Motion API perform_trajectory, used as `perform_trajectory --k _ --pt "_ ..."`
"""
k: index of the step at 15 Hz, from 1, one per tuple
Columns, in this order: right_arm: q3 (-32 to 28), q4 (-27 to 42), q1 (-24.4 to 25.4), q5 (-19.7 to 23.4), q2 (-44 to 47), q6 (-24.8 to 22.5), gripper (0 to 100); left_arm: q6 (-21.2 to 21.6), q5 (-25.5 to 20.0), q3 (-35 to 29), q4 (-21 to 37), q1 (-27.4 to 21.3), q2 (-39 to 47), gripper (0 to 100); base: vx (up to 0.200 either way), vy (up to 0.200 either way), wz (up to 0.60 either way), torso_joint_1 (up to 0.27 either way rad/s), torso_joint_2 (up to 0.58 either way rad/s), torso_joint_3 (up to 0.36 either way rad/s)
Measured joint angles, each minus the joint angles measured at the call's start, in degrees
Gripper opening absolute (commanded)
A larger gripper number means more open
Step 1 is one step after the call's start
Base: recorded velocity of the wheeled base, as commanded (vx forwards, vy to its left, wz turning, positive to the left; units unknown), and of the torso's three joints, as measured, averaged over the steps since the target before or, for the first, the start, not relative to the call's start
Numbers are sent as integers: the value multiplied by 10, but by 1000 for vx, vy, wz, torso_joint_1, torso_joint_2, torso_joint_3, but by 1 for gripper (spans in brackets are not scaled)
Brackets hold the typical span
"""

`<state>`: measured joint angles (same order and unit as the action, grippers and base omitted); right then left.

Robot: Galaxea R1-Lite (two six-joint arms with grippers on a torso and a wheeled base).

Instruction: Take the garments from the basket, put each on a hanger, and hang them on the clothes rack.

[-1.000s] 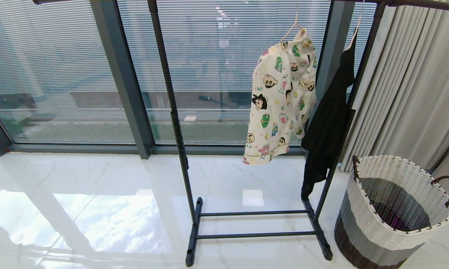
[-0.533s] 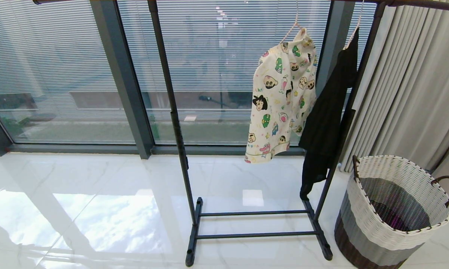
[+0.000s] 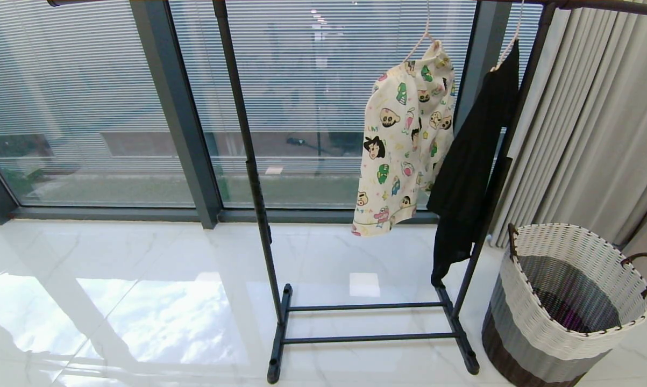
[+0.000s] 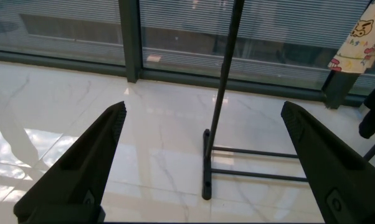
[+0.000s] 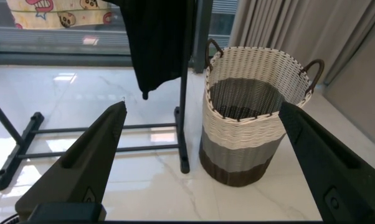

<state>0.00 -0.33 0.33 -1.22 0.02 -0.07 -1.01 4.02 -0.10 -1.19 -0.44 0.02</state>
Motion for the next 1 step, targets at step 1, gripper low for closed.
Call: perform_trajectory --k 1 --pt "0 0 0 -1 0 0 100 0 0 0 0 0 0 100 0 0 0 0 0 0"
